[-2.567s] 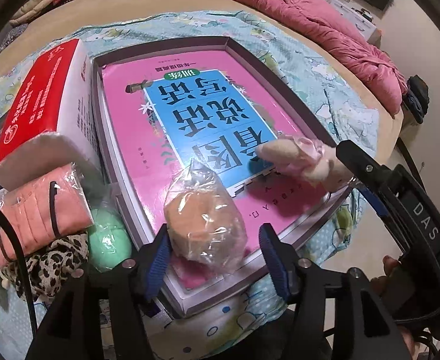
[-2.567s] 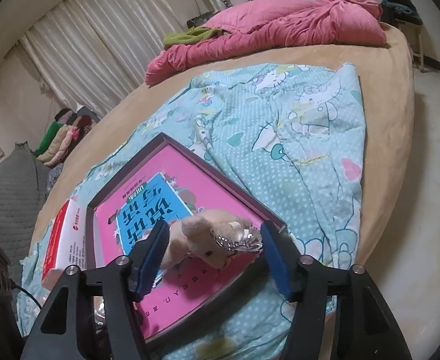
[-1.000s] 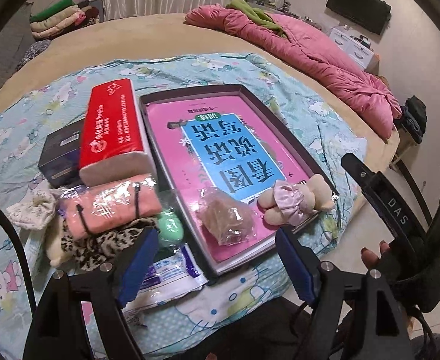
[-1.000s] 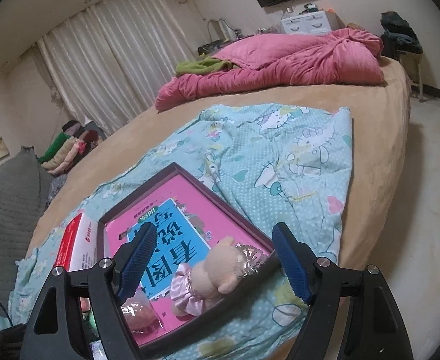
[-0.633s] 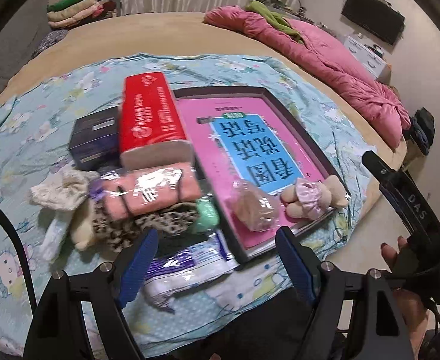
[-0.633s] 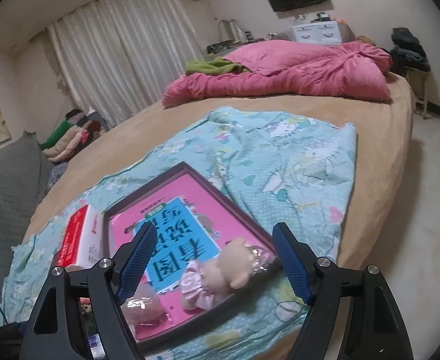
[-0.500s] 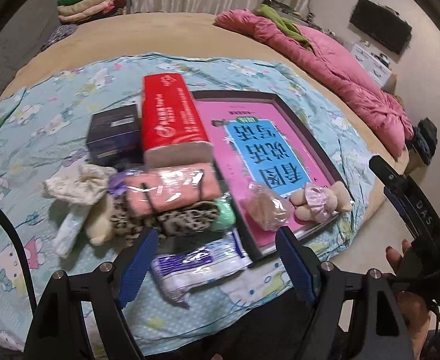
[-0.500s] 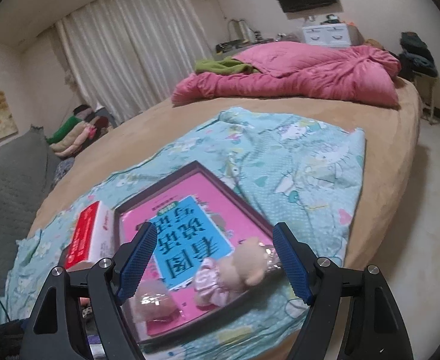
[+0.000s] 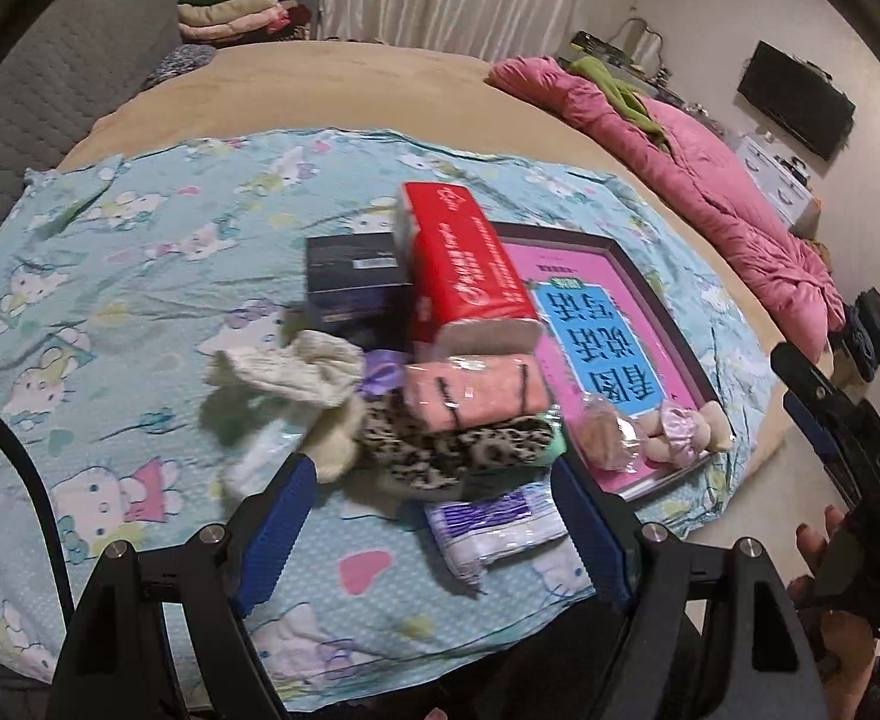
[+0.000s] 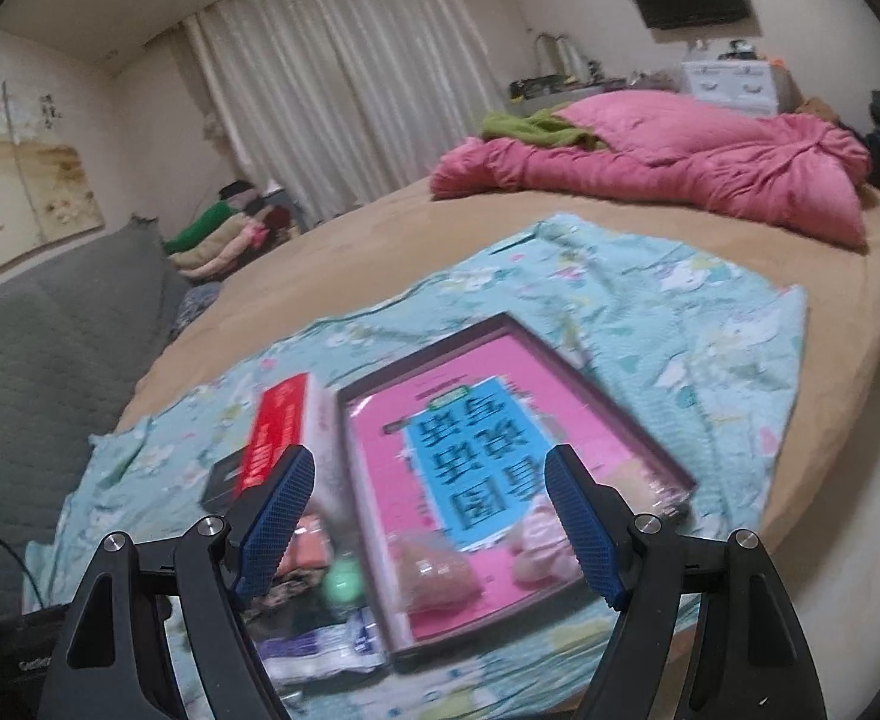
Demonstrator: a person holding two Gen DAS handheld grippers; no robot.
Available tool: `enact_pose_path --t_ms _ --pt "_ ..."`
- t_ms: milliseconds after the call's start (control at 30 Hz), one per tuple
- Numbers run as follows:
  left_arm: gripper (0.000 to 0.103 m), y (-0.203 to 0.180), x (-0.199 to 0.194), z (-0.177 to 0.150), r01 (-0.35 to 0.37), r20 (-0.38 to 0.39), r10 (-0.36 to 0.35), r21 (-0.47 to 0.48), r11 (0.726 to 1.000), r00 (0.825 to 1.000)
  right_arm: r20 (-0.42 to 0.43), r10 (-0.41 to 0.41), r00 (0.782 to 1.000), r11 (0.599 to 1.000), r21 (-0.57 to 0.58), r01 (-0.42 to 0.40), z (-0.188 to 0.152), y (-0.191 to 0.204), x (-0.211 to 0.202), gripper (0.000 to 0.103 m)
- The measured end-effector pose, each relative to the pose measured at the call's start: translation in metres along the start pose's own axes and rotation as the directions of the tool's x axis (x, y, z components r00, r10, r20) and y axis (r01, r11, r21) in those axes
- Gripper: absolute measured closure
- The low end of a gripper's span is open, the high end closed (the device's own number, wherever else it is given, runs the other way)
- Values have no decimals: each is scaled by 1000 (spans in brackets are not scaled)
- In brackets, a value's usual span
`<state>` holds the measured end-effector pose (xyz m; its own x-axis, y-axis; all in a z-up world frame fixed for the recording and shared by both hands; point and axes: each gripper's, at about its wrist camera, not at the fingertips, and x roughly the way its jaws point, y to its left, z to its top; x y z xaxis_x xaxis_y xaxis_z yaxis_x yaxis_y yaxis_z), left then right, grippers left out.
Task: Organize soft objects
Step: 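Move both open tools back to the pile of soft items, then grasp the white floral cloth with the left tool while the right tool grasps the pink wrapped towel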
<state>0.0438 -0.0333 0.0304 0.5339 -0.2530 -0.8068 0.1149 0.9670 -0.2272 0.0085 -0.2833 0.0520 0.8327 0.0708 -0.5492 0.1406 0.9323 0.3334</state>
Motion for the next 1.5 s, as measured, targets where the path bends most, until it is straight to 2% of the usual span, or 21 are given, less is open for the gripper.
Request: enact_pose_path --t_ms 533,833,1167,1500 --pt "23 79 -14 -2 -62 31 67 -141 988 997 -87 79 993 980 -178 -93 -30 69 12 22" --pt "23 102 7 0 -53 37 61 -185 981 997 -144 82 986 940 -318 -124 -54 106 38 22" --pt "23 125 38 13 -1 45 12 -234 972 999 -233 56 971 922 -361 -140 -70 123 86 22" --pt "23 137 68 23 54 27 -49 -258 965 998 -219 -52 974 836 -544 -78 -92 152 119 22"
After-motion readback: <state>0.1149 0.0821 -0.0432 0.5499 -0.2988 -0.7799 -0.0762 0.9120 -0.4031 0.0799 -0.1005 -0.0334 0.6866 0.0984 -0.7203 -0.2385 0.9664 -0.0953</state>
